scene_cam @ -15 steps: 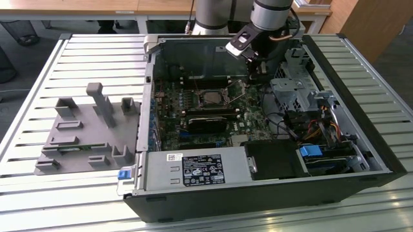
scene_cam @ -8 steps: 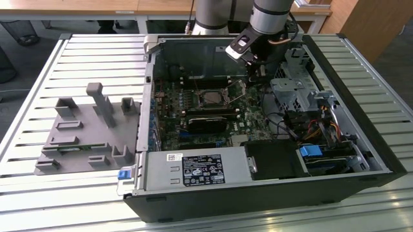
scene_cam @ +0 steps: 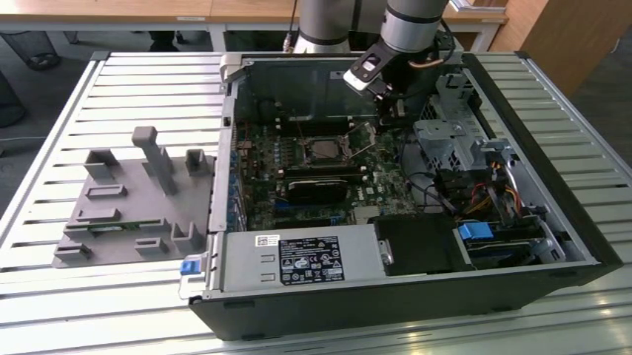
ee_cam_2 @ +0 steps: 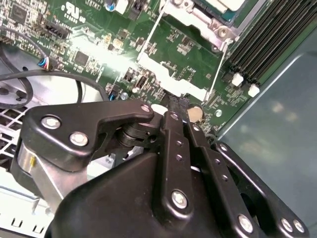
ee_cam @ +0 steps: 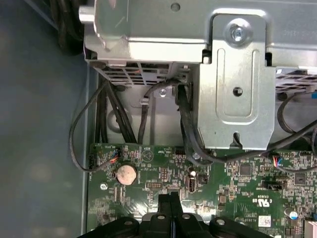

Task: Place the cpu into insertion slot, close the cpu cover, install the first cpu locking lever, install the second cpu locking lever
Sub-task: 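Close the cpu cover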

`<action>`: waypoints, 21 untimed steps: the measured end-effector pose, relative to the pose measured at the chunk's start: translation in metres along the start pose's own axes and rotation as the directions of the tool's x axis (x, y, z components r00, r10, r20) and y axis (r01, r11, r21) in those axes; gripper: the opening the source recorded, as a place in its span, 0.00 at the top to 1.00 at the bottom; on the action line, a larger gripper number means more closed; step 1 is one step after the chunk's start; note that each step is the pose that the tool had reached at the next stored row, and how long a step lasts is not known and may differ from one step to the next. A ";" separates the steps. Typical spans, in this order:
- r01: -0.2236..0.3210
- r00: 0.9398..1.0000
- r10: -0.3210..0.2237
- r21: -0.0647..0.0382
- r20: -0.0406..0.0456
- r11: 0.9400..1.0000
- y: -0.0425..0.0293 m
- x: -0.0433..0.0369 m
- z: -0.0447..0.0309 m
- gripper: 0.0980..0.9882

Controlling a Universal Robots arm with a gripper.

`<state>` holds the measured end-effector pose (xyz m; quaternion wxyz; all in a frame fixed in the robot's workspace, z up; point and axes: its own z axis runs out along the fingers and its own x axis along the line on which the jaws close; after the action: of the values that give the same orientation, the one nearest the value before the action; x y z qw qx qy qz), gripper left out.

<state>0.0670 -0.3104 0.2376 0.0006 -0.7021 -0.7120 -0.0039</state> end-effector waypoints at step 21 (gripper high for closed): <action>0.000 1.000 0.000 0.000 0.000 1.000 -0.0256 0.0005 0.0003 0.98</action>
<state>0.0414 -0.3103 0.2372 0.0006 -0.7022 -0.7120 -0.0040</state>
